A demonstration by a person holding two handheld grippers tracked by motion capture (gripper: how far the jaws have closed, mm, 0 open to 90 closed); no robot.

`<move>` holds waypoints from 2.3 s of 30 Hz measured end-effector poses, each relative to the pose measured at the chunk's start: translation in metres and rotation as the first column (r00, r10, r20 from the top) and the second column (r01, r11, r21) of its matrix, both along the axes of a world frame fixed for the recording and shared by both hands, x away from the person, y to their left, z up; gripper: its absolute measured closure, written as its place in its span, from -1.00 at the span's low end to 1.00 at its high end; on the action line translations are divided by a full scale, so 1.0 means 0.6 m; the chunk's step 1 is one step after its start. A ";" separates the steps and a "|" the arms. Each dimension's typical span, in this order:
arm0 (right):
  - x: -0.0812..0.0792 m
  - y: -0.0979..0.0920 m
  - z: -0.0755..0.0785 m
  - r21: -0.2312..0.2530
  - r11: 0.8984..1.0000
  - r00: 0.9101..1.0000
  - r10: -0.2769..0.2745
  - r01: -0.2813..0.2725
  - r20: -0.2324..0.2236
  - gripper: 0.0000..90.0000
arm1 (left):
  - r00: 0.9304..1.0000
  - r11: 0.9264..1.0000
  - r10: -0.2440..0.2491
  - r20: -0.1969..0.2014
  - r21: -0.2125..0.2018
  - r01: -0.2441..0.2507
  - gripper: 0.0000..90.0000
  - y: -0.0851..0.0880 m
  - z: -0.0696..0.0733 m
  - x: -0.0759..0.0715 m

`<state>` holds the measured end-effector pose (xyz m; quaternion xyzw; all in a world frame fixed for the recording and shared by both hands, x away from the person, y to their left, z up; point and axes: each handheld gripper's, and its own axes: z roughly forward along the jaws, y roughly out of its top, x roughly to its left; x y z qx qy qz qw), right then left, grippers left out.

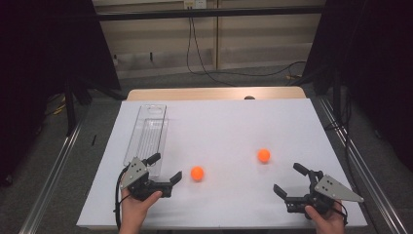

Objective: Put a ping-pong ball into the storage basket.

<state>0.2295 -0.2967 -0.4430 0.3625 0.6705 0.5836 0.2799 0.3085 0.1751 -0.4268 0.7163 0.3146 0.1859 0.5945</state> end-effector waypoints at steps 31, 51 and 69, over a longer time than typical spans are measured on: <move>0.000 0.000 -0.001 0.003 1.000 1.000 0.003 -0.003 -0.001 -0.97 | 0.999 0.999 -0.025 -0.037 0.025 0.026 -0.98 -0.033 -0.004 0.005; 0.000 0.000 0.000 0.004 1.000 1.000 0.002 -0.003 0.002 -0.97 | 0.997 0.998 -0.043 -0.069 0.049 0.047 -0.97 -0.048 -0.008 0.008; -0.001 0.000 0.000 0.008 1.000 1.000 0.002 -0.002 -0.001 -0.97 | 0.994 0.993 -0.048 -0.102 0.099 0.058 -0.94 -0.062 -0.012 0.013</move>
